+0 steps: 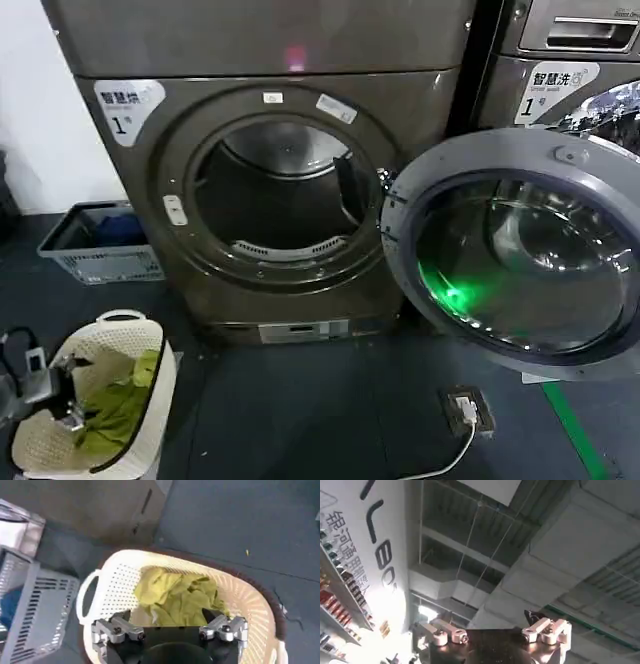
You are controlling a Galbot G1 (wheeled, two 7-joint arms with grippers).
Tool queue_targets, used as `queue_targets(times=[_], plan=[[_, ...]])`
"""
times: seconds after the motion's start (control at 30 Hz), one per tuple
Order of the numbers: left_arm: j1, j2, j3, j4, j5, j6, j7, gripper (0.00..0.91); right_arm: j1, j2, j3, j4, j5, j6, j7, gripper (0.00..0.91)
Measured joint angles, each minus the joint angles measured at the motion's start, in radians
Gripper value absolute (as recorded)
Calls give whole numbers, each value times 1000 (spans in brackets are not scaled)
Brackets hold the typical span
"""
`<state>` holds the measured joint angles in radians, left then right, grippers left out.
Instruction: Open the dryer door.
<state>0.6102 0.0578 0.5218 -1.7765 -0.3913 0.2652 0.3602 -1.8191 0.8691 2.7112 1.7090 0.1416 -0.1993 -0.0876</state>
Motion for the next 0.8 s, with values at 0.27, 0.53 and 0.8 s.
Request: queue_targets(times=[0.27,0.53,0.8], plan=[[-6,6,-11,26,52,-22,58,907,-8,-7,7,-4,2,0,-1,907],[-7,14,-12,20,53,-24,61,907,-18,-2,15,-4,5,7,0,907],[-7,15,-14,16,58,-39,78,907,-34,-4,26,-11,8,7,-2,907]])
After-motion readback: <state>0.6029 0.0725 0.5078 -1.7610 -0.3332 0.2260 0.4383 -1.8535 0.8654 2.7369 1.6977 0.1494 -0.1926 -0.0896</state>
